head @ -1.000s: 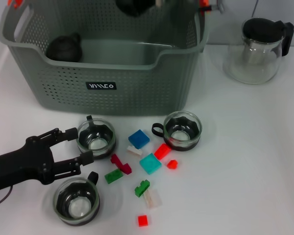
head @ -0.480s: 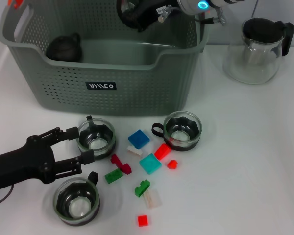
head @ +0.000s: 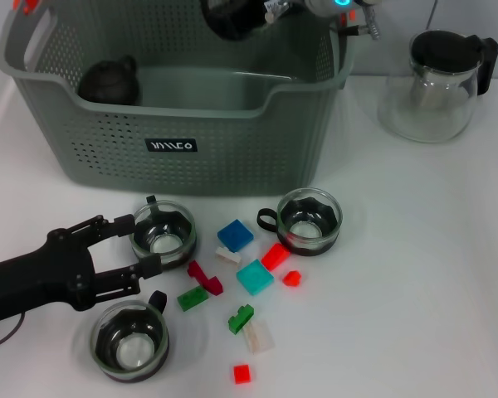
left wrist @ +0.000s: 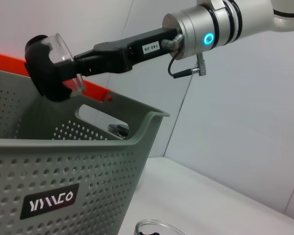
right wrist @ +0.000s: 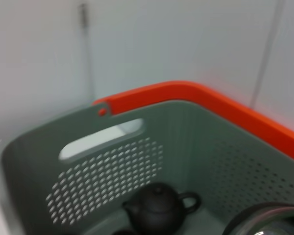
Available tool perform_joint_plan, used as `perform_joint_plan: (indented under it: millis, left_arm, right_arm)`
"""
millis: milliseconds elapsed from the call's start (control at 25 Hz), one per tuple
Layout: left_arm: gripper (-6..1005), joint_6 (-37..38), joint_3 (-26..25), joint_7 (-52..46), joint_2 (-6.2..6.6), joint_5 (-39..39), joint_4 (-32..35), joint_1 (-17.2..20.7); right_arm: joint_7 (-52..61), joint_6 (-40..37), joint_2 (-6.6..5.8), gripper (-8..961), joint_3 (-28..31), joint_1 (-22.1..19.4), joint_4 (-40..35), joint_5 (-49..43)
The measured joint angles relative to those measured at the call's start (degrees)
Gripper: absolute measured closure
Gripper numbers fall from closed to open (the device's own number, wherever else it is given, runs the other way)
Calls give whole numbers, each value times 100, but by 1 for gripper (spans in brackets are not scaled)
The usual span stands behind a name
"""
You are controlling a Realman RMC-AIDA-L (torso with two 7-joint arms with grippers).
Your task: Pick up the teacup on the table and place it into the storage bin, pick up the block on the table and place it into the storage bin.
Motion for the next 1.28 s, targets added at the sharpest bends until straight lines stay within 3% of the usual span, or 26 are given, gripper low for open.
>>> perform_joint_plan:
  millis: [240, 440, 800, 1080, 1280]
  left_arm:
    - [126, -8, 7, 9, 0, 2, -47, 0]
    - [126, -18, 3, 25, -2, 2, -56, 8]
    - [126, -29, 2, 52, -24, -6, -56, 36]
    - [126, -30, 10, 53, -28, -6, -56, 26]
    - [126, -27, 14, 39, -35, -6, -56, 17]
  right_arm:
    - [488, 34, -116, 896, -100, 80, 109, -39]
    - [281, 326, -72, 895, -507, 86, 203, -65]
    - [227, 527, 33, 895, -713, 69, 458, -65]
    - [357, 549, 16, 894, -685, 24, 477, -65]
    - [688, 556, -60, 894, -673, -19, 469, -65]
